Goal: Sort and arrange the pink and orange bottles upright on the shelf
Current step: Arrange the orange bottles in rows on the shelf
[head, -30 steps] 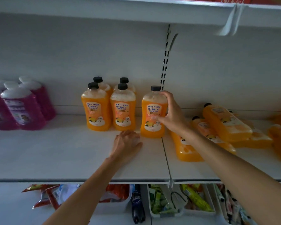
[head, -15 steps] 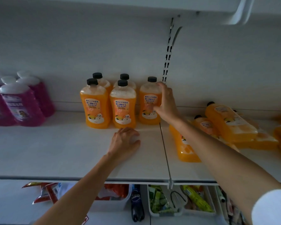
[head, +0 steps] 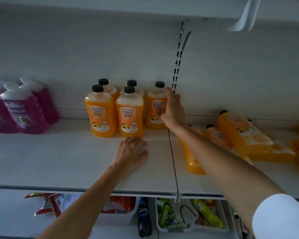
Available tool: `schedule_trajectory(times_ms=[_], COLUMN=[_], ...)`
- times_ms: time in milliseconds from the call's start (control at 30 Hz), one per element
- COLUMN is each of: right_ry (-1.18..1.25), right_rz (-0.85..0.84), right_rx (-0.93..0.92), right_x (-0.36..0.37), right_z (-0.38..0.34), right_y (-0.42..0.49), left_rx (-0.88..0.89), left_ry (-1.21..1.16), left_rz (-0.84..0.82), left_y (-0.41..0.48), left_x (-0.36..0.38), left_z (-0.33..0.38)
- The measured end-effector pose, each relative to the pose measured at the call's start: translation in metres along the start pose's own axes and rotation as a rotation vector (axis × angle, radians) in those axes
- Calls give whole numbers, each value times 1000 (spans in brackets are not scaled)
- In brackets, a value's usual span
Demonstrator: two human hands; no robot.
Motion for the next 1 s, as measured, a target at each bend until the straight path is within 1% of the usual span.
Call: schedule_trajectory(times_ms=[33, 100, 167, 200, 267, 367, 467, 567, 633, 700, 800, 867, 933, 1000], right_ry=[27, 155, 239, 231, 191, 82, -56, -125, -194, -262, -247, -194, -145, -72], right_rz=[2, -30, -112, -155, -231, -325, -426, -630, -726, -734, -681, -614, -551, -501], right_rx=[26, 149, 257, 273, 275, 290, 315, 349, 337, 282, 248, 230, 213, 206], right_x=[0, -1, -5, -11, -28, -58, -76, -78, -75, -73, -71, -70, -69, -70], right_z=[2, 17, 34, 40, 48, 60, 77, 90, 93, 93, 90, 90, 88, 86], right_y=[0, -1, -7, -10, -16, -23, -31, -50, -61, -66, -68, -67, -66, -66], left_rx=[9, 25, 30, 26, -12, -34, -105, -167, -178, -195, -187, -181, -228, -237], left_ry=[8, 15, 19, 16, -8, -68, -238, -420, -385, -309, -306, -389, -480, -571], left_rz=[-1, -5, 12, 31, 36, -35, -113, -209, -247, -286, -298, -267, -230, -212], left_y=[-1, -3, -6, -8, -8, -2, 5, 9, 10, 6, 2, 4, 4, 1], left_x=[1, 1, -1, -2, -2, 6, 15, 34, 44, 51, 56, 58, 59, 56], left_z=[1, 4, 8, 10, 15, 39, 70, 95, 103, 108, 109, 104, 97, 100])
Point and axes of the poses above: each hand's wrist, its own y-axis towards the middle knuckle, its own x-axis out of the palm, z = x × y, the point moved 7 cm from there along y, towards the middle knuckle, and after that the axes turned 8 degrees about y, right-handed, at the moved point
